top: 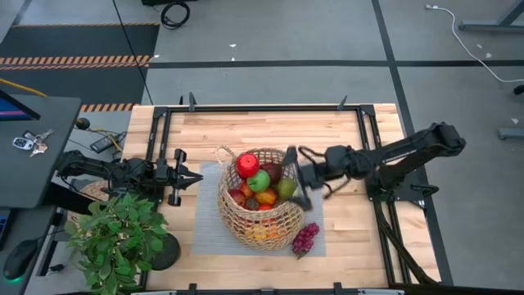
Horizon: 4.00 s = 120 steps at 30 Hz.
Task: Build produce basket
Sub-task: Put the red grapes into the brown basket
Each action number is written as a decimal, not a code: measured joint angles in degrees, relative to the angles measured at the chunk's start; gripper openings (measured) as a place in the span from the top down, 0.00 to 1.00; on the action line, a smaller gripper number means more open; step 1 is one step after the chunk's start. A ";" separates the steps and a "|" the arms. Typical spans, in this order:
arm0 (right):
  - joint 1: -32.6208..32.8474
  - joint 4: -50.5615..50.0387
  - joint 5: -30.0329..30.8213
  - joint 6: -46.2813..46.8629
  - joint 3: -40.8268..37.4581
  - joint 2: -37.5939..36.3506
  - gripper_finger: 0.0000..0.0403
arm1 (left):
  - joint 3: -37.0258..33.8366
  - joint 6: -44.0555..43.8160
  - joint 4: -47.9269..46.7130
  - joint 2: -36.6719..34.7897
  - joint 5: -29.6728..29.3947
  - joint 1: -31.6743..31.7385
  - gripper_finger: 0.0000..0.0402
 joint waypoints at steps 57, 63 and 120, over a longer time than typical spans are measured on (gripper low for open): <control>28.24 -39.14 16.36 2.44 -0.13 23.51 0.14 | -0.01 0.00 0.02 0.00 -0.02 -0.02 0.93; 24.57 -39.96 11.33 4.12 -0.07 24.69 0.14 | -0.02 0.00 0.02 0.00 -0.02 -0.02 0.92; 16.46 -1.93 11.72 23.17 -0.24 -13.02 0.55 | -0.02 0.00 0.00 0.00 0.00 0.00 0.91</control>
